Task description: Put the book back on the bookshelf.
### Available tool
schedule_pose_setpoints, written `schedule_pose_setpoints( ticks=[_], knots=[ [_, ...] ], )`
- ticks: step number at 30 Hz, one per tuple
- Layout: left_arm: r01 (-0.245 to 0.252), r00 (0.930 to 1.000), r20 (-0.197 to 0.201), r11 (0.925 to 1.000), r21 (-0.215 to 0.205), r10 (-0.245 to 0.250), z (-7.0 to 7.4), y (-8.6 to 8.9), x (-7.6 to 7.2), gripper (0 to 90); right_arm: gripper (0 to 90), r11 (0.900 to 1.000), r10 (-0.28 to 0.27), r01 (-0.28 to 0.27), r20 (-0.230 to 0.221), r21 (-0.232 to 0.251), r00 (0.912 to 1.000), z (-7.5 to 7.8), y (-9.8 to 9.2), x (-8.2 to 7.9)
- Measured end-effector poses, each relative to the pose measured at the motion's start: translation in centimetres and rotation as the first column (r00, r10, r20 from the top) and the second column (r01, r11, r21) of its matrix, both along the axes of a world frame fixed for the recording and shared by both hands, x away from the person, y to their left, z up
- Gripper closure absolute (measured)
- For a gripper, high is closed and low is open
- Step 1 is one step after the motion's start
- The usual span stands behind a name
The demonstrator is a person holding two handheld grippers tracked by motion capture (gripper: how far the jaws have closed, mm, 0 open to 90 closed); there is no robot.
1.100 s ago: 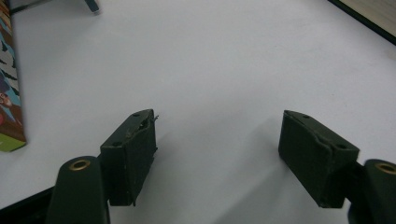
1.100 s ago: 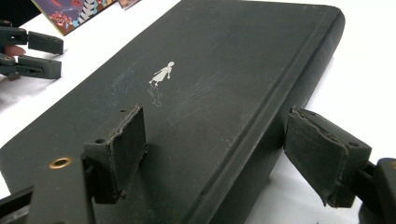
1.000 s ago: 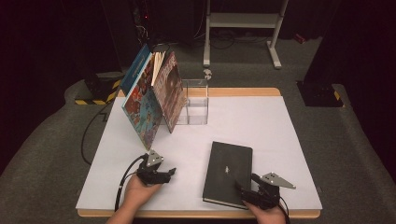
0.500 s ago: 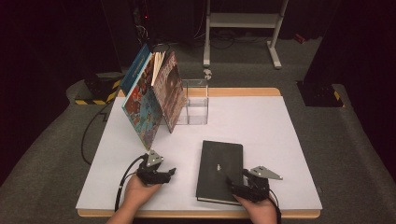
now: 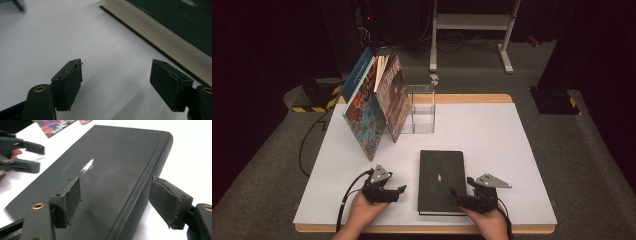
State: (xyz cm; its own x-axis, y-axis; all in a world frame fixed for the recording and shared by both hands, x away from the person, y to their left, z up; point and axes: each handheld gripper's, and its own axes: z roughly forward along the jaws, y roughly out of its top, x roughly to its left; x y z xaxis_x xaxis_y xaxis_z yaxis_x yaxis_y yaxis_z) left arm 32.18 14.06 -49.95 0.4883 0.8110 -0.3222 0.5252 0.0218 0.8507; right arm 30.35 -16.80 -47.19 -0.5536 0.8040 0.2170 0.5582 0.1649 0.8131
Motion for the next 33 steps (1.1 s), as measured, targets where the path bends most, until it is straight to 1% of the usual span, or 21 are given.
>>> schedule_pose_setpoints(
  ticks=[1,3,4,5,7,9,10,13,15,16,17,20,22,24,25,28,29,31,32,33],
  knots=[
    [0.021,0.9998,-0.004,0.9998,-0.001,-0.021,0.0,-0.5,-0.2,25.6,22.8,1.0,0.003,-0.003,0.007,0.004,1.0,0.0,-0.3,-0.8],
    [0.035,0.9993,-0.009,0.9993,-0.014,-0.035,0.0,-1.4,-0.5,25.4,22.3,1.0,0.016,-0.016,0.015,0.004,0.9998,-0.2,-0.6,-2.3],
    [0.046,0.9989,-0.011,0.9989,-0.007,-0.046,0.0,-1.8,-0.6,25.3,22.0,1.0,0.026,-0.026,0.017,-0.006,0.9995,-0.4,-0.6,-2.9],
    [0.055,0.9984,-0.013,0.9985,-0.005,-0.055,0.0,-2.1,-0.6,25.3,21.9,0.999,0.035,-0.035,0.013,-0.002,0.9993,-0.5,-0.7,-3.4],
    [0.065,0.9977,-0.019,0.9979,0.007,-0.064,-0.1,-2.6,-0.7,25.0,21.6,0.999,0.049,-0.049,0.006,0.0,0.9988,-0.8,-0.7,-4.3],
    [0.054,0.9984,-0.014,0.9985,0.008,-0.054,-0.2,-2.8,-0.8,25.6,21.3,0.997,0.07,-0.07,-0.003,-0.014,0.9975,-1.3,-0.6,-4.7],
    [0.057,0.9982,-0.017,0.9983,0.013,-0.057,-0.2,-2.9,-0.7,25.9,21.3,0.997,0.077,-0.077,-0.01,-0.028,0.997,-1.5,-0.5,-4.9],
    [0.056,0.9981,-0.026,0.9984,0.002,-0.056,-0.1,-2.9,-0.6,25.8,19.5,0.994,0.08,-0.081,-0.017,-0.067,0.9967,-2.2,-0.2,-4.8],
    [0.051,0.9984,-0.027,0.9987,0.005,-0.05,-0.2,-3.0,-0.6,25.8,19.0,0.995,0.084,-0.085,-0.015,-0.058,0.9963,-2.2,-0.2,-4.6],
    [0.053,0.9982,-0.028,0.9985,0.015,-0.052,-0.2,-3.0,-0.5,25.9,18.7,0.995,0.085,-0.086,-0.011,-0.057,0.9963,-2.1,-0.2,-4.5],
    [0.048,0.9985,-0.027,0.9988,0.008,-0.047,-0.2,-3.0,-0.5,26.1,18.5,0.995,0.084,-0.085,-0.006,-0.059,0.9964,-2.1,-0.1,-4.5],
    [0.054,0.9979,-0.035,0.9984,0.014,-0.054,-0.2,-2.8,-0.2,25.8,18.2,0.995,0.082,-0.082,0.0,-0.063,0.9967,-2.1,0.1,-4.4],
    [0.047,0.9981,-0.04,0.9987,0.017,-0.047,-0.1,-2.5,0.2,24.8,18.1,0.995,0.077,-0.077,0.002,-0.065,0.997,-2.1,0.3,-4.3],
    [0.036,0.9986,-0.04,0.9993,0.009,-0.036,-0.1,-2.3,0.5,24.9,17.9,0.995,0.076,-0.076,0.0,-0.069,0.9971,-2.1,0.6,-4.1],
    [0.035,0.9987,-0.038,0.9993,0.014,-0.034,-0.1,-2.2,0.6,24.9,17.8,0.995,0.076,-0.076,-0.003,-0.071,0.9971,-2.1,0.7,-3.9],
    [0.024,0.999,-0.037,0.9996,0.013,-0.023,-0.1,-1.8,0.9,24.6,17.2,0.994,0.081,-0.082,-0.008,-0.079,0.9967,-1.9,1.1,-3.4],
    [0.018,0.9992,-0.036,0.9998,0.008,-0.017,-0.1,-1.7,1.1,24.6,16.9,0.993,0.083,-0.084,-0.011,-0.083,0.9965,-1.9,1.3,-3.1],
    [0.006,0.9994,-0.033,0.9999,0.012,-0.005,-0.1,-1.3,1.4,24.5,16.2,0.992,0.088,-0.09,-0.021,-0.086,0.9959,-1.8,1.6,-2.6],
    [-0.001,0.9994,-0.035,1.0,0.006,0.001,-0.1,-1.1,1.5,24.4,16.0,0.991,0.093,-0.094,-0.023,-0.09,0.9954,-1.8,1.7,-2.3],
    [0.001,0.9993,-0.038,1.0,0.005,0.0,-0.1,-0.9,1.6,24.4,15.9,0.991,0.096,-0.098,-0.026,-0.094,0.995,-1.8,1.9,-2.0]
  ],
)
